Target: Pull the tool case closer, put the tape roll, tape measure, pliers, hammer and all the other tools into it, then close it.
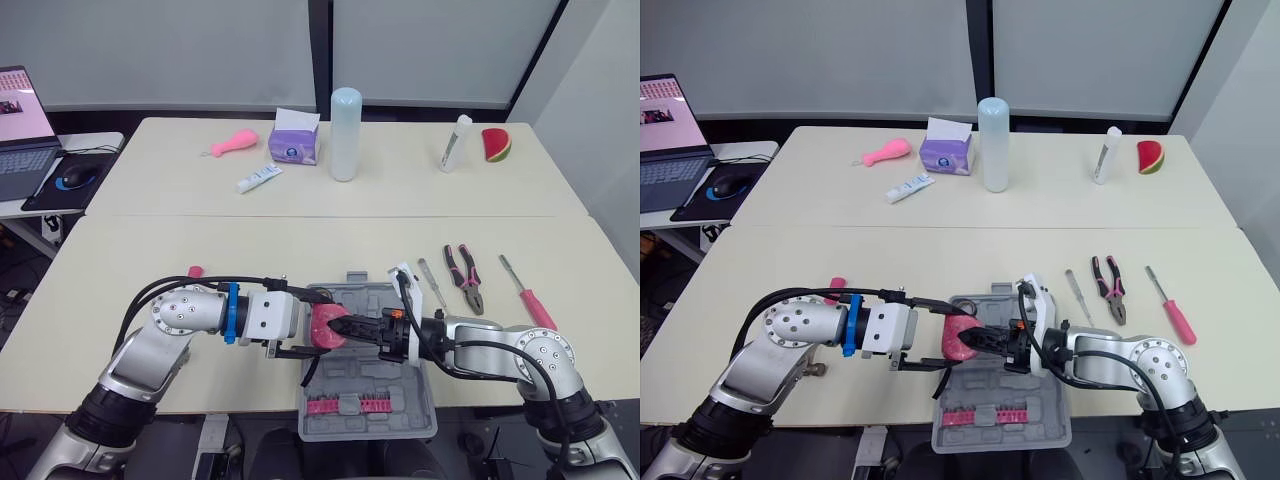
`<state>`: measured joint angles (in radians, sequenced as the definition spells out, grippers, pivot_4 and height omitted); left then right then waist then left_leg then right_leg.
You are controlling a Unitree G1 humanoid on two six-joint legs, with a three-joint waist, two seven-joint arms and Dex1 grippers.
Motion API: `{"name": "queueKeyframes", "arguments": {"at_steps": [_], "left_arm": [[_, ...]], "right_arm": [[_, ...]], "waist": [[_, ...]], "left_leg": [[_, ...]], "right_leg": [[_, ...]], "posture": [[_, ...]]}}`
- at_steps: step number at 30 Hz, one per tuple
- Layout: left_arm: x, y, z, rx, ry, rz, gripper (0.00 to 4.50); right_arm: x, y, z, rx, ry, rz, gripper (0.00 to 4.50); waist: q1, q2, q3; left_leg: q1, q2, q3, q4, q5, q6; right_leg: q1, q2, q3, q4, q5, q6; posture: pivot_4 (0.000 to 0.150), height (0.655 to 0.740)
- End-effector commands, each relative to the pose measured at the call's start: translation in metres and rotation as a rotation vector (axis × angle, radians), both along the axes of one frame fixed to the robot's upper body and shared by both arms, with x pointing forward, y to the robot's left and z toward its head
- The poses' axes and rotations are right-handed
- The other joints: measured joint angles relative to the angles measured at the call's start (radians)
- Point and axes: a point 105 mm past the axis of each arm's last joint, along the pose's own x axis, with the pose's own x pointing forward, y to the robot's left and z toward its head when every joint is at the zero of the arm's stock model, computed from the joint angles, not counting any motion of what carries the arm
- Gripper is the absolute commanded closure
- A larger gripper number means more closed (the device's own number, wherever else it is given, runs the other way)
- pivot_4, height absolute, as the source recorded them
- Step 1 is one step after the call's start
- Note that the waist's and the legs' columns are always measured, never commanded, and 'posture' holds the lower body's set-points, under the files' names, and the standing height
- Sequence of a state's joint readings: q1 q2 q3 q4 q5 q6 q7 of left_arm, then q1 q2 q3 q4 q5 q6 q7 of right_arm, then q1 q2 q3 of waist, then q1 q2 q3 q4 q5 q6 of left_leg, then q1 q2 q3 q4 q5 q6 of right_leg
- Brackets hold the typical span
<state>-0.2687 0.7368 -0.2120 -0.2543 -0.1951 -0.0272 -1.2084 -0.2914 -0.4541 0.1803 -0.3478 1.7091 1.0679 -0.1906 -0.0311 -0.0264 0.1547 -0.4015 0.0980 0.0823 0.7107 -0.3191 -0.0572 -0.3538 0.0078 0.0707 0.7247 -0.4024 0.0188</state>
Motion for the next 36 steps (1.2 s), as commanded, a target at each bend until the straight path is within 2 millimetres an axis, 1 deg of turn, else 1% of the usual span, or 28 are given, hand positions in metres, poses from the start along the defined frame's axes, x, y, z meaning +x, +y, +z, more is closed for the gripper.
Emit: {"name": "queueKeyframes", "arguments": {"at_steps": [1, 3, 5, 6, 7, 12, 14, 17, 18, 21, 25, 27, 30, 33, 36], "left_arm": [[0.001, -0.003, 0.002, -0.025, -0.025, 0.007, 1.29], [0.001, -0.004, 0.005, -0.058, -0.021, 0.008, 1.29], [0.002, -0.004, 0.010, -0.097, -0.009, 0.017, 0.55], [0.000, -0.002, 0.012, -0.101, -0.002, 0.013, 0.37], [-0.001, 0.000, 0.012, -0.097, 0.006, 0.010, 0.03], [-0.013, 0.019, 0.008, -0.050, 0.084, -0.016, 0.00], [-0.021, 0.027, 0.007, -0.034, 0.119, -0.034, 0.00], [-0.028, 0.032, 0.011, -0.044, 0.153, -0.055, 0.00], [-0.031, 0.031, 0.012, -0.053, 0.169, -0.068, 0.00], [-0.038, 0.028, 0.014, -0.061, 0.187, -0.100, 0.00], [-0.043, 0.023, 0.014, -0.066, 0.188, -0.124, 0.00], [-0.045, 0.022, 0.014, -0.065, 0.188, -0.133, 0.00], [-0.046, 0.020, 0.014, -0.067, 0.186, -0.142, 0.00], [-0.049, 0.015, 0.012, -0.072, 0.180, -0.159, 0.00], [-0.050, 0.011, 0.013, -0.086, 0.177, -0.161, 0.00]], "right_arm": [[-0.010, 0.003, 0.009, 0.041, -0.008, 0.044, 3.64], [-0.010, 0.001, 0.009, 0.041, 0.000, 0.037, 3.65], [-0.012, -0.003, 0.009, 0.040, 0.012, 0.024, 3.65], [-0.013, -0.006, 0.009, 0.040, 0.018, 0.020, 3.65], [-0.015, -0.008, 0.009, 0.039, 0.022, 0.016, 3.69], [-0.026, -0.027, 0.011, 0.022, 0.050, -0.024, 3.69], [-0.031, -0.043, 0.015, 0.009, 0.035, -0.053, 3.69], [-0.037, -0.074, 0.018, -0.048, 0.005, -0.099, 3.69], [-0.042, -0.093, 0.018, -0.100, 0.011, -0.108, 3.69], [-0.056, -0.128, 0.015, -0.225, 0.069, -0.109, 3.69], [-0.065, -0.163, 0.004, -0.357, 0.154, -0.150, 3.70], [-0.068, -0.177, -0.003, -0.410, 0.179, -0.165, 3.70], [-0.066, -0.187, -0.011, -0.445, 0.186, -0.184, 3.70], [-0.059, -0.187, -0.022, -0.460, 0.166, -0.193, 3.70], [-0.051, -0.186, -0.029, -0.474, 0.142, -0.200, 3.70]], "waist": [[0.000, 0.000, 0.000], [0.000, 0.000, 0.000], [0.000, 0.000, 0.000], [0.000, 0.000, 0.000], [0.000, 0.000, 0.000], [-0.001, 0.000, 0.000], [-0.001, 0.001, 0.001], [0.003, 0.001, 0.001], [0.006, 0.001, 0.001], [0.010, 0.002, 0.002], [0.005, 0.001, 0.001], [0.004, 0.001, 0.001], [0.004, 0.001, 0.001], [0.004, 0.001, 0.001], [0.005, 0.002, 0.002]], "left_leg": [[0.000, 0.000, 0.000, 0.000, 0.000, 0.000], [0.000, 0.000, 0.000, 0.000, 0.000, 0.000], [0.000, 0.000, 0.000, 0.000, 0.000, 0.000], [0.000, 0.000, 0.000, 0.000, 0.000, 0.000], [0.000, 0.000, 0.000, 0.000, 0.000, 0.000], [0.000, 0.000, 0.000, 0.000, 0.000, 0.000], [0.000, 0.000, 0.000, -0.001, 0.000, 0.000], [-0.001, 0.000, 0.000, -0.001, 0.000, 0.000], [-0.001, -0.001, 0.000, -0.001, 0.000, 0.000], [-0.001, -0.002, -0.001, -0.001, 0.000, 0.000], [0.001, -0.001, -0.001, -0.002, 0.000, 0.000], [0.001, 0.000, -0.001, -0.003, 0.000, 0.000], [0.001, -0.001, 0.000, -0.003, 0.000, 0.000], [0.001, -0.001, -0.001, -0.003, 0.000, 0.000], [0.000, -0.001, -0.001, -0.003, 0.000, 0.000]], "right_leg": [[0.000, 0.000, 0.000, 0.000, 0.000, 0.000], [0.000, 0.000, 0.000, 0.000, 0.000, 0.000], [0.000, 0.000, 0.000, 0.000, 0.000, 0.000], [0.000, 0.000, 0.000, 0.000, 0.000, 0.000], [0.000, 0.000, 0.000, 0.000, 0.000, 0.000], [0.000, 0.000, 0.000, 0.000, 0.000, 0.000], [0.000, 0.000, 0.000, -0.001, 0.000, 0.000], [0.001, -0.001, -0.001, -0.003, 0.000, 0.000], [0.002, -0.001, -0.001, -0.003, 0.000, 0.000], [0.004, -0.001, 0.000, -0.006, 0.000, 0.000], [0.006, 0.002, 0.000, -0.008, 0.000, 0.001], [0.006, 0.003, 0.001, -0.008, 0.000, 0.001], [0.006, 0.003, 0.002, -0.009, 0.000, 0.001], [0.006, 0.004, 0.002, -0.009, 0.000, 0.001], [0.006, 0.005, 0.002, -0.009, 0.000, 0.001]], "posture": [[0.150, 0.7075], [0.150, 0.7075], [0.150, 0.7075], [0.150, 0.7075], [0.150, 0.7075], [0.150, 0.7075], [0.150, 0.7075], [0.150, 0.7075], [0.150, 0.7075], [0.150, 0.7075], [0.150, 0.7075], [0.150, 0.7075], [0.150, 0.7075], [0.150, 0.7075], [0.150, 0.7075]]}}
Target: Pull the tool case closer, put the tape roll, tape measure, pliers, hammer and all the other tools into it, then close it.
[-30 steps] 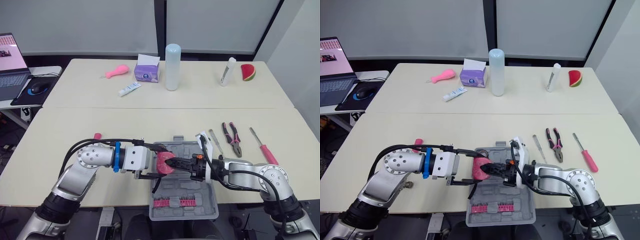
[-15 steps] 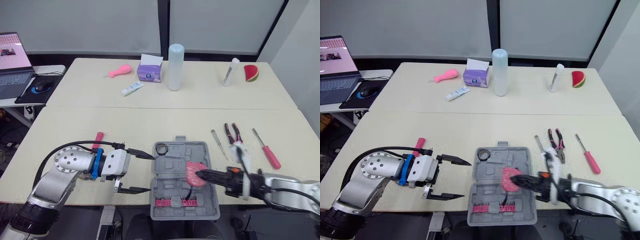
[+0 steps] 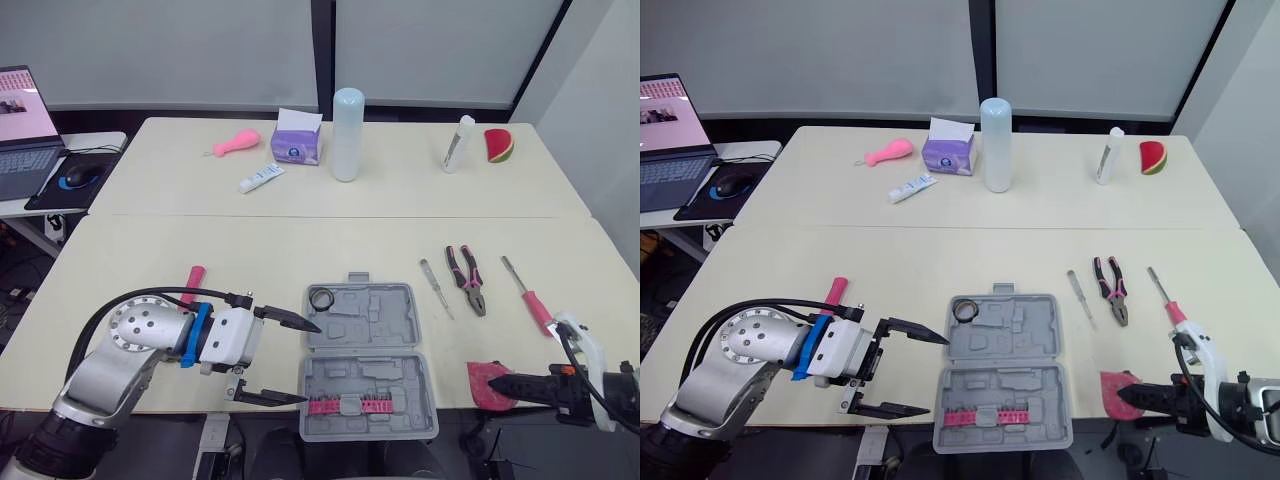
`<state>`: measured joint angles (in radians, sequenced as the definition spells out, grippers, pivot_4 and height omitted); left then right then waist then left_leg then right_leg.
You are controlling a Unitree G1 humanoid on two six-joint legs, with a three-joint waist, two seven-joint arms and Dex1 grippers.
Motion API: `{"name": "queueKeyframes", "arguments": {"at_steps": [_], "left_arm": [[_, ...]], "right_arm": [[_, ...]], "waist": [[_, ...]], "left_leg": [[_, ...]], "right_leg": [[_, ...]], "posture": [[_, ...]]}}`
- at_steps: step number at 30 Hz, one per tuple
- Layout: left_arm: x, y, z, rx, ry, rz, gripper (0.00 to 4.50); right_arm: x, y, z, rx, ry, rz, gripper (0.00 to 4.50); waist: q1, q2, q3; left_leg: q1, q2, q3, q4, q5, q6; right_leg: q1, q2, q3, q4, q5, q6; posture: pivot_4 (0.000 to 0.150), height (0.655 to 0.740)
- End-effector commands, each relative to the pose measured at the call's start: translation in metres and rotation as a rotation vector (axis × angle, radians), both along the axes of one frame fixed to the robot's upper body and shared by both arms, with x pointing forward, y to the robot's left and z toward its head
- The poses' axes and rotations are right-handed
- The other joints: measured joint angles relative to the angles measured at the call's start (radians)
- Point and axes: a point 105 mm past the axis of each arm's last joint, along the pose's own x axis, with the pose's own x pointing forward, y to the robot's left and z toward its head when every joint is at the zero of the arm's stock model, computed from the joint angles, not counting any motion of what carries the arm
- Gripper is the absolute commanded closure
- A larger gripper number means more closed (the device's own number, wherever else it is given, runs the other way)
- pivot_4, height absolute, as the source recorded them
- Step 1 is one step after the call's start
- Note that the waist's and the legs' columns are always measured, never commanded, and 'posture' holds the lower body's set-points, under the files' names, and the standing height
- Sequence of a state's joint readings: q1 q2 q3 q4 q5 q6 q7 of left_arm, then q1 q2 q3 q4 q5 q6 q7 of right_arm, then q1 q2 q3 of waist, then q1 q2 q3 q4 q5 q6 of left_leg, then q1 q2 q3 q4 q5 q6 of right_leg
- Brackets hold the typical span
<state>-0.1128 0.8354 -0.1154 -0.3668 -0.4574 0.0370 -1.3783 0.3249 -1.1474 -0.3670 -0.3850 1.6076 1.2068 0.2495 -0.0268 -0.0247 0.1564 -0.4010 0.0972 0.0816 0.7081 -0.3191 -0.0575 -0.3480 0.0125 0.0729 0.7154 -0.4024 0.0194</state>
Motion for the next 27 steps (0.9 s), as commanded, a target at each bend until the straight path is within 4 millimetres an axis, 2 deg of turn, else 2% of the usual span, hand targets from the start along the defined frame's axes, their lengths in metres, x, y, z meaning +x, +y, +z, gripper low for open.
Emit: {"name": "queueKeyframes", "arguments": {"at_steps": [1, 12, 20, 22, 27], "left_arm": [[-0.005, -0.008, 0.007, -0.022, -0.036, -0.020, 0.00], [-0.010, -0.023, 0.006, -0.054, -0.021, -0.029, 0.00], [-0.012, -0.025, 0.005, -0.053, -0.015, -0.035, 0.00], [-0.012, -0.025, 0.004, -0.054, -0.014, -0.035, 0.00], [-0.010, -0.026, 0.004, -0.056, -0.016, -0.028, 0.00]], "right_arm": [[0.009, 0.002, -0.005, -0.012, -0.035, 0.007, 3.70], [0.038, 0.007, -0.038, -0.076, -0.044, -0.004, 3.70], [0.044, 0.007, -0.042, -0.075, -0.030, -0.017, 3.70], [0.044, 0.006, -0.043, -0.075, -0.022, -0.024, 2.97], [0.045, -0.007, -0.040, -0.095, -0.012, -0.059, 1.94]], "waist": [[0.001, 0.000, 0.000], [0.000, 0.001, 0.001], [0.000, 0.001, 0.001], [-0.001, 0.001, 0.000], [0.000, 0.002, 0.001]], "left_leg": [[0.000, 0.000, 0.000, 0.000, 0.000, 0.000], [0.000, 0.000, 0.000, 0.000, 0.000, 0.000], [0.000, 0.000, 0.000, 0.000, 0.000, 0.000], [0.001, 0.001, 0.000, 0.000, 0.000, 0.000], [0.000, -0.001, 0.000, 0.000, 0.000, 0.000]], "right_leg": [[0.000, 0.000, 0.000, 0.000, 0.000, 0.000], [0.000, 0.000, 0.001, 0.000, 0.000, 0.000], [0.000, 0.000, 0.001, 0.000, 0.000, 0.000], [0.000, 0.000, 0.001, 0.000, 0.000, 0.000], [0.000, 0.000, 0.001, 0.001, 0.000, 0.000]], "posture": [[0.150, 0.7075], [0.150, 0.7075], [0.150, 0.7075], [0.150, 0.7075], [0.150, 0.7075]]}}
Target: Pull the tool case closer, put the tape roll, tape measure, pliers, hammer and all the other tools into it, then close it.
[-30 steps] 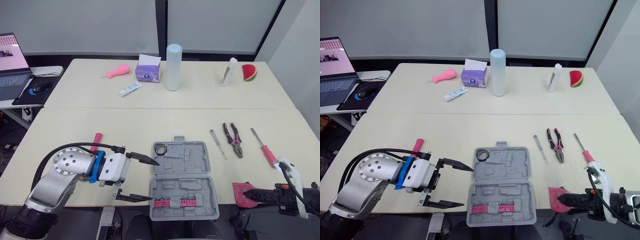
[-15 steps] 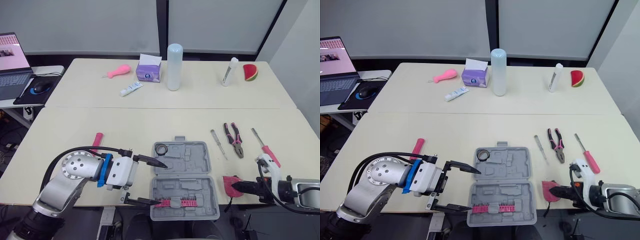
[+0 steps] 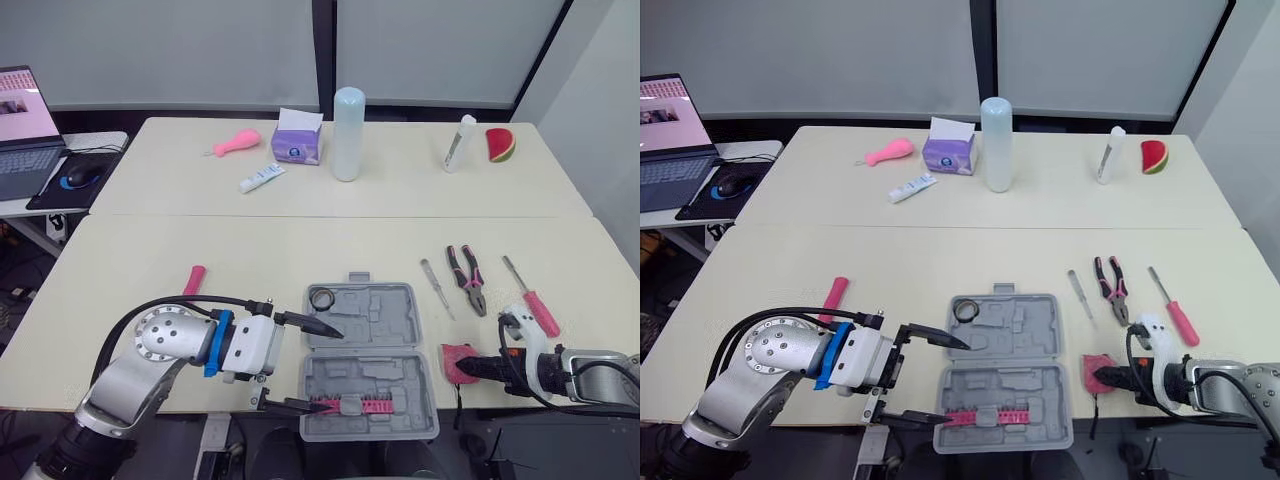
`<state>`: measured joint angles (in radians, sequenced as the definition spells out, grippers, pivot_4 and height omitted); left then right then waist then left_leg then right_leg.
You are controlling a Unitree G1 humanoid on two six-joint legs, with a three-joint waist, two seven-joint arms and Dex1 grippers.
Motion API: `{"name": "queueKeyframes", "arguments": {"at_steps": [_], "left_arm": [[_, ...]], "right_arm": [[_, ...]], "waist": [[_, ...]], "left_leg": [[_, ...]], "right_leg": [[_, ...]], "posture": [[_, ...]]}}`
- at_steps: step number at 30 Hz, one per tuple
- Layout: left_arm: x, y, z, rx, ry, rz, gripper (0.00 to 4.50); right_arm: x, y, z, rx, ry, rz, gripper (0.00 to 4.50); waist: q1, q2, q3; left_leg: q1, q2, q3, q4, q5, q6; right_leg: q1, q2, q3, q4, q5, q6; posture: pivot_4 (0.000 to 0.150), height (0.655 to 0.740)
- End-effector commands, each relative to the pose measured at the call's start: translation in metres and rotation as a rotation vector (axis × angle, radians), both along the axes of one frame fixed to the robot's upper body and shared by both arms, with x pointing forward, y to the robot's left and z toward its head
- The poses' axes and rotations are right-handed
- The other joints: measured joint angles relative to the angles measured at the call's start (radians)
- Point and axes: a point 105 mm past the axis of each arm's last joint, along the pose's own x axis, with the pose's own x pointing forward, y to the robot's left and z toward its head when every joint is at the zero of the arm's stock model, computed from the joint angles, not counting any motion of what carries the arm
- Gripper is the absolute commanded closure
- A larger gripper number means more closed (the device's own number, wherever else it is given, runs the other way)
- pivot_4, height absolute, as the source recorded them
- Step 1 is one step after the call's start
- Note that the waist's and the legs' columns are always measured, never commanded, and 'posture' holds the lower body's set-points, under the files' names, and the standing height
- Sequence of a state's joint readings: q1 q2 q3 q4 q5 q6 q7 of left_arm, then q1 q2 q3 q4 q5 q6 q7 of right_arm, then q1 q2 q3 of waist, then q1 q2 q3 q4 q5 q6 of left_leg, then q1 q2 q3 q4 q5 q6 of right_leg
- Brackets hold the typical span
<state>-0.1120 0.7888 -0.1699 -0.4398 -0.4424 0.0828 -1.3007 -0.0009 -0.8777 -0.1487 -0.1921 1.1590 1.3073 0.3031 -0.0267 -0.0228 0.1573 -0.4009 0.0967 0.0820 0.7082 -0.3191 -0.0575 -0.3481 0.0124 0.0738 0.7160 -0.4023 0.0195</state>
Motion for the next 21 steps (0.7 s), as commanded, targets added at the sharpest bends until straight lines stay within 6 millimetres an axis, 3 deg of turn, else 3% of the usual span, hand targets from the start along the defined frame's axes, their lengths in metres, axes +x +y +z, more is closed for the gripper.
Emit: {"name": "queueKeyframes", "arguments": {"at_steps": [1, 7, 11, 13, 16, 21], "left_arm": [[-0.003, -0.005, 0.004, -0.009, -0.021, -0.021, 0.00], [0.001, -0.003, 0.004, -0.014, -0.025, 0.001, 0.00], [0.003, -0.002, 0.003, -0.015, -0.027, 0.005, 0.00], [0.003, -0.002, 0.004, -0.016, -0.027, 0.005, 0.00], [0.003, -0.003, 0.003, -0.019, -0.027, -0.003, 0.00], [0.002, -0.007, 0.004, -0.026, -0.030, -0.013, 0.00]], "right_arm": [[0.002, -0.011, 0.012, -0.010, -0.025, -0.023, 1.68], [-0.013, -0.031, 0.034, -0.079, -0.055, 0.008, 0.02], [-0.020, -0.030, 0.053, -0.182, -0.198, 0.159, 0.02], [-0.022, -0.027, 0.057, -0.314, -0.353, 0.342, 0.02], [-0.029, -0.015, 0.047, -0.506, -0.600, 0.727, 0.02], [-0.019, -0.008, 0.032, -0.568, -0.828, 0.894, 0.02]], "waist": [[0.000, 0.000, 0.000], [0.002, 0.001, 0.000], [0.003, 0.001, 0.000], [0.003, 0.001, 0.000], [0.003, 0.000, 0.000], [-0.001, 0.000, 0.001]], "left_leg": [[0.000, 0.000, 0.000, 0.000, 0.000, 0.000], [0.000, -0.001, 0.000, 0.000, 0.000, 0.000], [0.000, -0.001, 0.000, 0.000, 0.000, 0.000], [0.000, -0.001, -0.001, 0.000, 0.000, 0.000], [0.000, -0.002, -0.001, 0.000, 0.000, 0.000], [0.002, -0.001, -0.001, 0.002, 0.000, 0.000]], "right_leg": [[0.000, 0.000, 0.000, 0.000, 0.000, 0.000], [0.000, 0.000, 0.000, 0.000, 0.000, 0.000], [0.000, 0.000, 0.000, 0.000, 0.000, 0.000], [0.001, 0.001, -0.001, -0.001, 0.000, 0.000], [0.001, 0.002, -0.001, -0.001, 0.000, 0.000], [0.003, 0.002, 0.000, -0.001, 0.000, 0.000]], "posture": [[0.150, 0.7075], [0.150, 0.7075], [0.150, 0.7075], [0.150, 0.7075], [0.150, 0.7075], [0.150, 0.7075]]}}
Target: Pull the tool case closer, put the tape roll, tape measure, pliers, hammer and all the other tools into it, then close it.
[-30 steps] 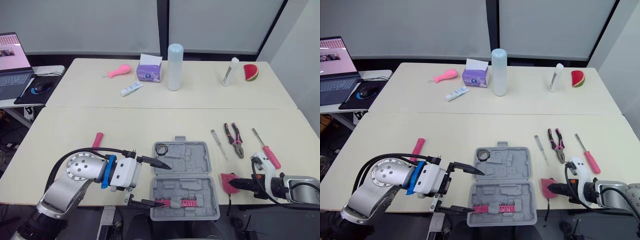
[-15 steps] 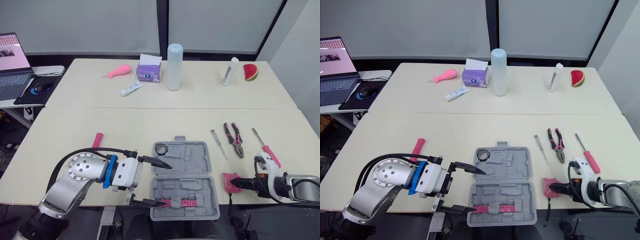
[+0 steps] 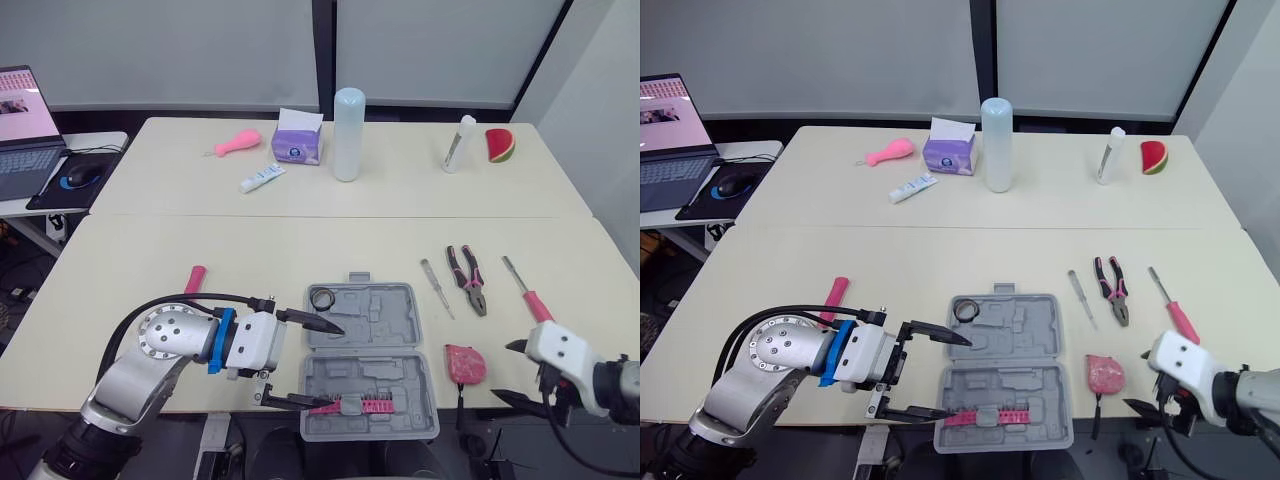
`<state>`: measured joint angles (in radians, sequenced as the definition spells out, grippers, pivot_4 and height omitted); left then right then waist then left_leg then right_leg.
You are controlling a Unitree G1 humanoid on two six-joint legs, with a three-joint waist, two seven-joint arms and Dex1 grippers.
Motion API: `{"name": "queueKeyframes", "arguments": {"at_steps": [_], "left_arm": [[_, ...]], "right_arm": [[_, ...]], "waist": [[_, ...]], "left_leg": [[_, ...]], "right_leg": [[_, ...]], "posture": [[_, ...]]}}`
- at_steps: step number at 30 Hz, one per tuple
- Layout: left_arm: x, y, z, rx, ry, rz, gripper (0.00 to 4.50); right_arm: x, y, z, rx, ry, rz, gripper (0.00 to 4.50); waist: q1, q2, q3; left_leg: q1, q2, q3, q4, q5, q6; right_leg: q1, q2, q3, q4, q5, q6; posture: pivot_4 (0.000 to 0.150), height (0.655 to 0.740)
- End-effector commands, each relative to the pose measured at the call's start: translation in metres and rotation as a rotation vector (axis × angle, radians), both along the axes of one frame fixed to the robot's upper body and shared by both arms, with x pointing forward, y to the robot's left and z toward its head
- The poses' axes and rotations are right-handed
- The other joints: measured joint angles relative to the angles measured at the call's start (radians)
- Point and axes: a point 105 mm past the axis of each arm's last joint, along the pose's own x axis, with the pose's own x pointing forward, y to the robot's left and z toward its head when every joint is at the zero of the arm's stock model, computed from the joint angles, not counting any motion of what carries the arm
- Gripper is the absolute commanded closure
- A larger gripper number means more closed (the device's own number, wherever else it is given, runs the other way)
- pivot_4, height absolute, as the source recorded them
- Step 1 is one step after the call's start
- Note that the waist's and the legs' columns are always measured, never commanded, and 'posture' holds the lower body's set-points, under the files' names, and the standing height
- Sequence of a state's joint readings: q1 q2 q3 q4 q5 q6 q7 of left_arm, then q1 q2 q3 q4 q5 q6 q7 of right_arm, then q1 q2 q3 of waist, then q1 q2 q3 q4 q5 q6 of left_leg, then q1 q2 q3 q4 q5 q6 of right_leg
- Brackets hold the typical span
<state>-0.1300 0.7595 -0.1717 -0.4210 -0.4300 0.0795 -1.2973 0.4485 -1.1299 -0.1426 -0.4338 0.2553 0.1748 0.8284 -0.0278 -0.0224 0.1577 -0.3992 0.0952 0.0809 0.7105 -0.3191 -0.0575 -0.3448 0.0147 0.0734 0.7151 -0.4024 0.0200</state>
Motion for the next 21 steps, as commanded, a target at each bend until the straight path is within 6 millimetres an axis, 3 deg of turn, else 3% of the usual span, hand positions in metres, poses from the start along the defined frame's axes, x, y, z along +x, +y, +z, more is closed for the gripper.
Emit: {"name": "queueKeyframes", "arguments": {"at_steps": [1, 11, 21], "left_arm": [[-0.003, -0.005, 0.004, -0.008, -0.019, -0.022, 0.00], [-0.011, -0.007, 0.003, -0.011, -0.006, -0.059, 0.00], [-0.014, -0.014, 0.004, -0.027, 0.002, -0.085, 0.00]], "right_arm": [[0.007, 0.006, 0.000, -0.013, -0.109, 0.123, 0.02], [0.006, -0.003, -0.019, 0.011, -0.025, 0.263, 0.02], [0.027, -0.002, -0.028, -0.003, 0.011, 0.275, 0.02]], "waist": [[0.000, 0.000, 0.000], [0.002, 0.002, 0.001], [0.001, 0.002, 0.001]], "left_leg": [[0.000, 0.000, 0.000, 0.000, 0.000, 0.000], [0.002, 0.000, -0.001, 0.001, 0.000, 0.000], [0.006, 0.000, -0.001, 0.001, 0.000, 0.000]], "right_leg": [[0.000, 0.000, 0.000, 0.000, 0.000, 0.000], [0.003, 0.000, 0.000, 0.000, 0.000, 0.000], [0.008, 0.000, 0.000, 0.000, 0.000, 0.000]], "posture": [[0.150, 0.7075], [0.150, 0.7075], [0.150, 0.7075]]}}
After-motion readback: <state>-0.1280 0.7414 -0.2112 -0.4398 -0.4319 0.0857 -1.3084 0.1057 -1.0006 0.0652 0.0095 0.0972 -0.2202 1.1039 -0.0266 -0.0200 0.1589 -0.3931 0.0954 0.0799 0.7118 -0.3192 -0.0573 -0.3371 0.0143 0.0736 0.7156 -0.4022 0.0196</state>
